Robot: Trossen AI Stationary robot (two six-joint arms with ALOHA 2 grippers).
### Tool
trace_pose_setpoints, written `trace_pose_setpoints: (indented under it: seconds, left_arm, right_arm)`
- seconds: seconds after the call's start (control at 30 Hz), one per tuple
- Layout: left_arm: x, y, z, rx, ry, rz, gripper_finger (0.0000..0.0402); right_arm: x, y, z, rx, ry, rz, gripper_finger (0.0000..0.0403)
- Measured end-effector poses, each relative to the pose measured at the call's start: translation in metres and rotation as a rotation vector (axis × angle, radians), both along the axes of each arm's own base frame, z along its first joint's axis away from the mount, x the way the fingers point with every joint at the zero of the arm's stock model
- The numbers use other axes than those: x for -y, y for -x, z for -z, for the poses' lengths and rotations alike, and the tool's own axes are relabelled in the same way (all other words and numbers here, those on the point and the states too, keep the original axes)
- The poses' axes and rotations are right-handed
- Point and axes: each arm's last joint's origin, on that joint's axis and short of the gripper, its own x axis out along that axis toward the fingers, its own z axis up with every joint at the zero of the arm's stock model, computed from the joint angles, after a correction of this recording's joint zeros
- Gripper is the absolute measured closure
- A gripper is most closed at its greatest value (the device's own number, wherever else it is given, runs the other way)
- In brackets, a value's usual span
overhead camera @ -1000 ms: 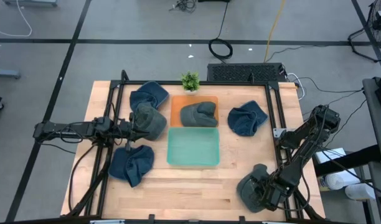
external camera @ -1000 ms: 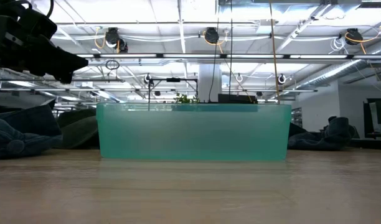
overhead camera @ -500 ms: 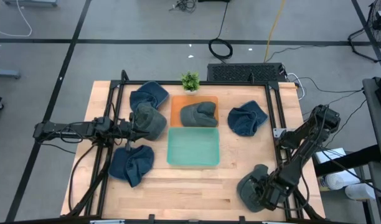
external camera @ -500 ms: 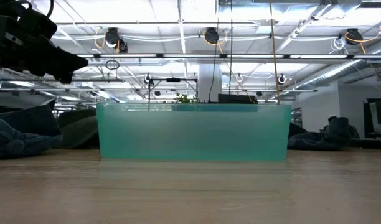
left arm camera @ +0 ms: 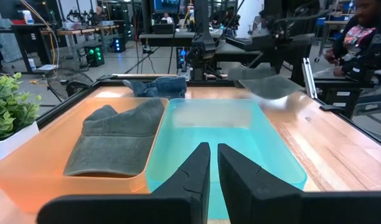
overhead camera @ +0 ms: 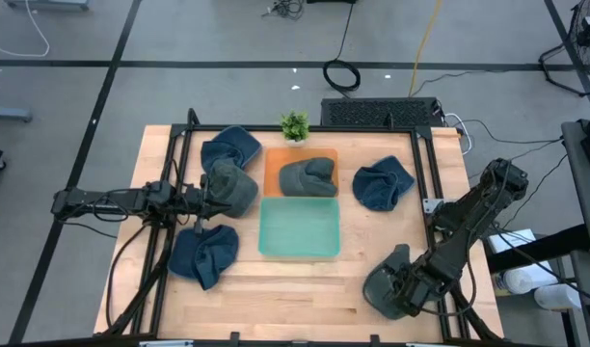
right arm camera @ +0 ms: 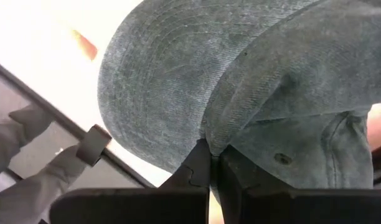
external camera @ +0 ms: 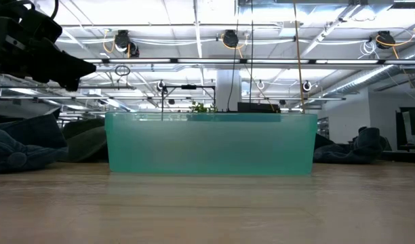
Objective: Pick & Place hat
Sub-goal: Put the right gray cap into the orange bin
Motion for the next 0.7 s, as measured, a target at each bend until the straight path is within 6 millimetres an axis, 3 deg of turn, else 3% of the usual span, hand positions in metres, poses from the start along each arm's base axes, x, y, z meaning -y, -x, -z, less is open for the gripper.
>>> trace_pose_setpoints:
  seconds: [0.7]
  left_arm:
    - [0.000, 0.000, 0.000, 0.000, 0.000, 0.000, 0.0364]
  right_arm:
    - [0.011, -0.011, -0.106, 0.080, -0.006, -0.054, 0.0403]
